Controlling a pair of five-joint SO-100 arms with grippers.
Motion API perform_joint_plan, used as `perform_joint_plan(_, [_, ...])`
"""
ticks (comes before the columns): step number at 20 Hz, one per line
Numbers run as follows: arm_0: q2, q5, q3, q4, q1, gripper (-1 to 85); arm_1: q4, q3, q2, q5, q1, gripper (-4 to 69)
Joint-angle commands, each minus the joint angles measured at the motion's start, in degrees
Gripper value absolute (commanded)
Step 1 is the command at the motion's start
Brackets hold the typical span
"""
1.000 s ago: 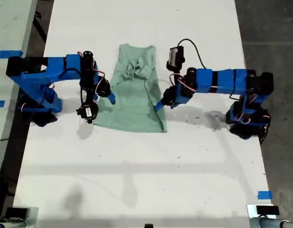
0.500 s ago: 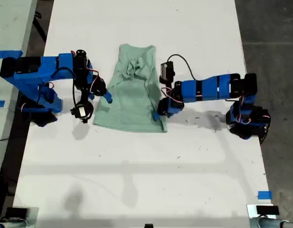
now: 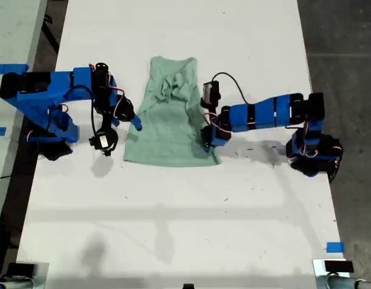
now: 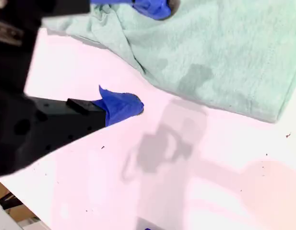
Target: Fold tshirt
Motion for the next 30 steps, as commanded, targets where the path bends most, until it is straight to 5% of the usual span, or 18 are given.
perform_joint_plan(1, [2.6, -0.8, -0.3, -0.1, 0.5, 23.6, 3.4, -1.5, -0.9, -0.9, -0.4, -2.0])
perform_joint_plan(8, [1.8, -0.8, 0.1, -1.7, 1.1, 23.5, 24.9, -21.1, -0.1, -2.8, -1.6, -2.1])
perform_joint_plan(12, [1.8, -0.9, 0.1, -1.8, 1.5, 23.6, 28.0, -32.3, -0.2, -1.8, -1.8, -2.1])
perform_joint_plan(22, [1.8, -1.1, 0.2, -2.3, 1.8, 23.6, 7.2, -33.1, -3.1, 1.7, -1.1, -2.1])
perform_joint_plan(30, [1.8, -1.3, 0.2, -3.1, 1.9, 23.5, 1.0, -35.2, -22.9, 3.2, -0.6, -1.9])
